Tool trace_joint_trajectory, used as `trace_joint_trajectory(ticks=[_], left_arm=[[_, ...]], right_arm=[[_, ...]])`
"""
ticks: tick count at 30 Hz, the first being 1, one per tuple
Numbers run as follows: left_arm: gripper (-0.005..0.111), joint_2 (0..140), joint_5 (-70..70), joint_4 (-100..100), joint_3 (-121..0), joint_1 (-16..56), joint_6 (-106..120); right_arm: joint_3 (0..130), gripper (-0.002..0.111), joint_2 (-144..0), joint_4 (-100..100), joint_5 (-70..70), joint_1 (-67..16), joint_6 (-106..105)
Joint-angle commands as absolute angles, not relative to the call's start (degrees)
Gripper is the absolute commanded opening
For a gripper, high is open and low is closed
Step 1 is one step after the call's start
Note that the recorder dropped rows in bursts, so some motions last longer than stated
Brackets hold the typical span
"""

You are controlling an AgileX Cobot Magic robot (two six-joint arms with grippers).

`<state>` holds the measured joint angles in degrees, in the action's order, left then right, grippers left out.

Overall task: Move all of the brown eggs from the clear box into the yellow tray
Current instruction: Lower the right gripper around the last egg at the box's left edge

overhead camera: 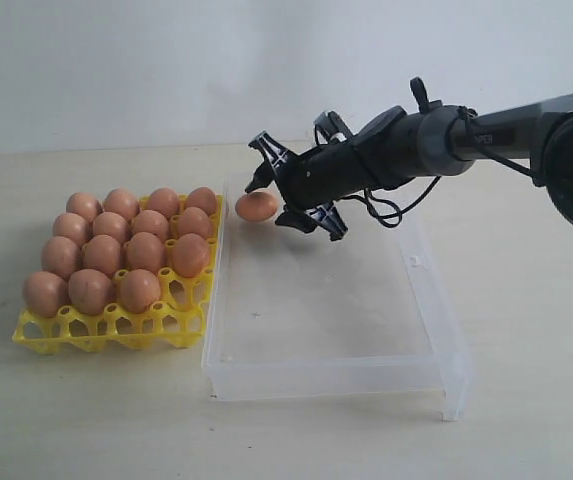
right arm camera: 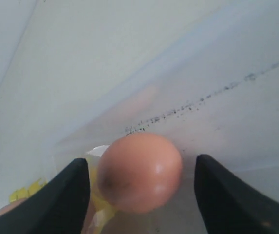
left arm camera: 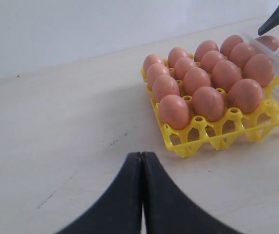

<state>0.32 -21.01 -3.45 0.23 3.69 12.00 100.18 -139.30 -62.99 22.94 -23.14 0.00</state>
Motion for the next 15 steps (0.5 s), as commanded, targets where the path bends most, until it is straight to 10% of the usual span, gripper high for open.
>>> trace_joint_trajectory(ticks=[1, 15], left_arm=[[0.0, 0.0, -20.7, -3.5, 0.0, 3.9, 12.0], [0.0, 0.0, -20.7, -3.5, 0.0, 3.9, 12.0]], right_arm=[[100.4, 0.059, -139.8, -63.7, 22.2, -24.0, 0.0], [103.5, 0.059, -142.8, -64.5, 21.3, -24.3, 0.0]])
